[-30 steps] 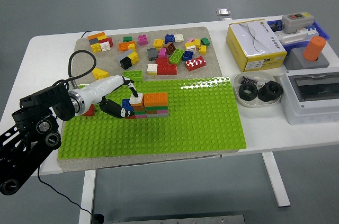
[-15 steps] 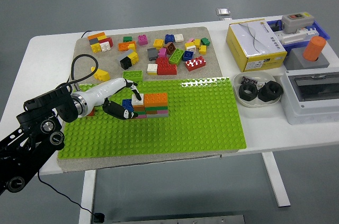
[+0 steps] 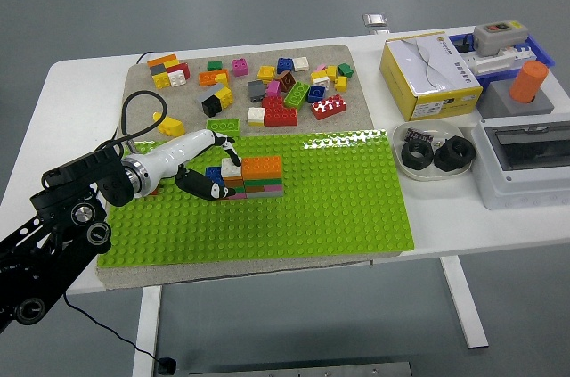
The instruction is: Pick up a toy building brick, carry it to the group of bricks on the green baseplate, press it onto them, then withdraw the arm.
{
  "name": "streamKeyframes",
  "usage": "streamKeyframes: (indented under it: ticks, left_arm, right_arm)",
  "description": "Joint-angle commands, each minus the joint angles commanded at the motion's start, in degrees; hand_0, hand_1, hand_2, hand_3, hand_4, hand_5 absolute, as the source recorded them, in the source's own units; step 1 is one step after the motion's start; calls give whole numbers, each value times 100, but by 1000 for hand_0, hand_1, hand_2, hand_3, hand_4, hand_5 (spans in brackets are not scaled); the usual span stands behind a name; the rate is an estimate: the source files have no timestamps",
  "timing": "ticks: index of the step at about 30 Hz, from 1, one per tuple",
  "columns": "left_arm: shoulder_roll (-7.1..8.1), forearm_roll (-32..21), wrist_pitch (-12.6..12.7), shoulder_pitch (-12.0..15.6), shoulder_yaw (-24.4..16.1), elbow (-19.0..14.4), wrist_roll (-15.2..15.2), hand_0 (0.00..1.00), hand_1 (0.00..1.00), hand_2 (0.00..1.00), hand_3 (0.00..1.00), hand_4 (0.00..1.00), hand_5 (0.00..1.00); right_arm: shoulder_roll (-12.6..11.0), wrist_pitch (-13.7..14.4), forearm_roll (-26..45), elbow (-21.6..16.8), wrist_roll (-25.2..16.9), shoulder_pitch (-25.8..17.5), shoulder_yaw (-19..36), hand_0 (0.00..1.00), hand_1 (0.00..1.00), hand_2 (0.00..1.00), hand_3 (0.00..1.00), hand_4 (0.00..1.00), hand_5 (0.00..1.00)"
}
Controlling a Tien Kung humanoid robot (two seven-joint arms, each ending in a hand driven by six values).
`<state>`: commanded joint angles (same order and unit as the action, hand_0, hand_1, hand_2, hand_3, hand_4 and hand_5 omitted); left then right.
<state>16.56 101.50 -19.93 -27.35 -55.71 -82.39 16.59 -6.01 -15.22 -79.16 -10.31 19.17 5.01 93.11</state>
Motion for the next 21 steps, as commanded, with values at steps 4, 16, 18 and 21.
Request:
streamKeyframes:
  ticks: [4,16,18,21]
  left_arm:
    - [24,19,-5,-8,-50,-39,-4,998,949,908,597,820,164]
    - [187,273,22,98,-217,-482,38,998,948,908,601,810,153]
    - [242,459,53,165,-245,-669,110,998,954,931,661,918,372]
    - [295,743,102,256,-274,-948,278,998,954,931,661,918,372]
  right_arm:
    - [1,-2,-1,0,-1,-2,2,733,674,739,843,680,998]
    - [-3,-5,17,0,1,-12,-1,734,674,740,842,680,998]
    - [-4,-6,35,0,3,-21,-7,734,675,742,842,679,998]
    - [-6,-9,41,0,8,-29,-8,734,675,742,842,679,998]
